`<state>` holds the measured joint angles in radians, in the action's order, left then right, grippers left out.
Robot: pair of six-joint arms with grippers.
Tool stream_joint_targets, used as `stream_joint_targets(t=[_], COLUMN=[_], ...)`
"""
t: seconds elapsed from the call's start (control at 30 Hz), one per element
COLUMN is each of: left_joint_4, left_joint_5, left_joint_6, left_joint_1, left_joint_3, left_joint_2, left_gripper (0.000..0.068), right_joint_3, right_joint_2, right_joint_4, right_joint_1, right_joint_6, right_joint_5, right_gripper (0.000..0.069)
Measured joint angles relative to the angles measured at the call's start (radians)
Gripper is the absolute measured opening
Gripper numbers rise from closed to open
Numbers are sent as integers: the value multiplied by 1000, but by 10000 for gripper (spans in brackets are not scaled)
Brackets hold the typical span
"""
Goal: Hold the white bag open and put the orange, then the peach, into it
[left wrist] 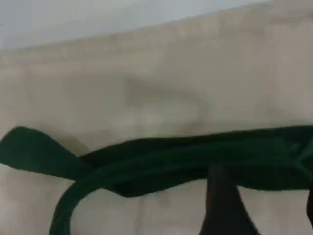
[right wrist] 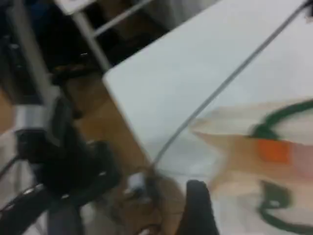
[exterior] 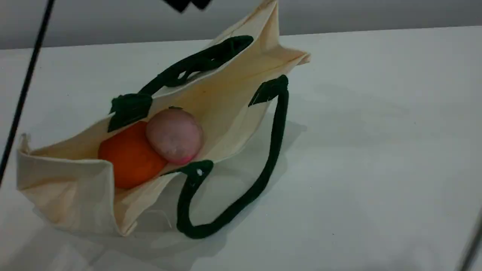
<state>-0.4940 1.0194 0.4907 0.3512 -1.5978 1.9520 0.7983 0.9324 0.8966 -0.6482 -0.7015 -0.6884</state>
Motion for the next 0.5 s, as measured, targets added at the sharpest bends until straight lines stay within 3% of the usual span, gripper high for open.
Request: stream_joint_targets(t=[0.13, 0.3, 0.5], left_joint_4=[-10, -1, 1], left_joint_5=[-9, -31, -69], left_joint_6=[-2, 3, 5], left_joint_1=[10, 62, 130], left_joint_3=[0, 0, 0], left_joint_2=[37, 88, 152], left_gripper=[368, 368, 368], right_joint_3=[2, 48, 82], right_joint_2=[-114, -227, -325], right_joint_4=[-208, -448, -580], right_joint_1=[90, 189, 203], right_joint_6=[198, 410, 508], right_joint_5=[-72, -216, -340], right_gripper=[485, 485, 485])
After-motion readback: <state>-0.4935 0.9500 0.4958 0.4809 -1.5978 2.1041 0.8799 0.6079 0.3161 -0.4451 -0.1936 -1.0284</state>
